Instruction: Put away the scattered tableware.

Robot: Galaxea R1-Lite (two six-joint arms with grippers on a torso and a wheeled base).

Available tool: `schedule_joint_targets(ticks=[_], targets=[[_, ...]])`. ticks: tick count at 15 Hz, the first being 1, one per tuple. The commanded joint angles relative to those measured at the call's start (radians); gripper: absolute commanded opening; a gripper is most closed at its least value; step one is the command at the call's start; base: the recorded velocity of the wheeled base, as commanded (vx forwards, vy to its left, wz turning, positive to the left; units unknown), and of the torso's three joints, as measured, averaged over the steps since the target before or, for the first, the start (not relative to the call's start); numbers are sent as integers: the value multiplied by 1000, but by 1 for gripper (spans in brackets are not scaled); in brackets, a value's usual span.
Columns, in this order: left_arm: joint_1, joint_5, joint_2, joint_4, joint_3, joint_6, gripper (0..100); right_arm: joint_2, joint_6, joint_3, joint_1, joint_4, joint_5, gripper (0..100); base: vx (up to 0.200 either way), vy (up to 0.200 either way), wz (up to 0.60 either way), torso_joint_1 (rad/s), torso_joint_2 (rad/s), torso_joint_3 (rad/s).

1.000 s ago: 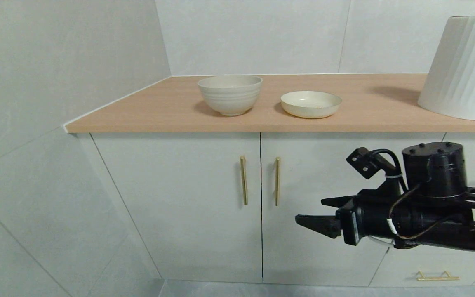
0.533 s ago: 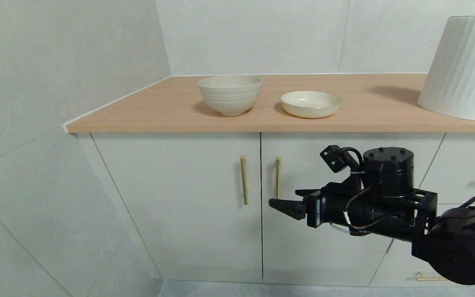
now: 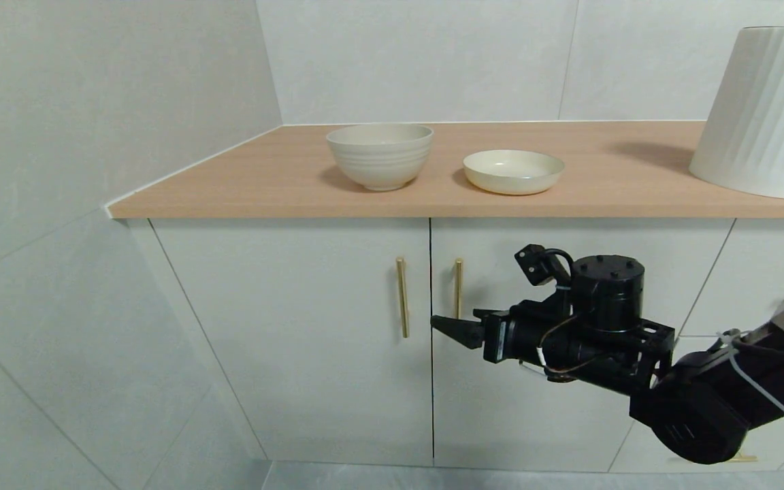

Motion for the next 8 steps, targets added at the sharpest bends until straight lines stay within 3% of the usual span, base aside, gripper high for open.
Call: schedule_joint_targets(ticks=[1, 5, 8], targets=[[0, -2, 0, 0, 0, 0, 100, 50, 1, -29, 0, -5, -9, 100, 0, 0, 0, 0, 0, 0], [0, -2, 0, 0, 0, 0, 100, 93, 5, -67, -3, -27, -39, 100, 0, 0, 0, 0, 0, 0], [0, 0, 0, 0, 0, 0, 100, 135, 51, -85, -3, -115, -39, 100, 0, 0, 0, 0, 0, 0]])
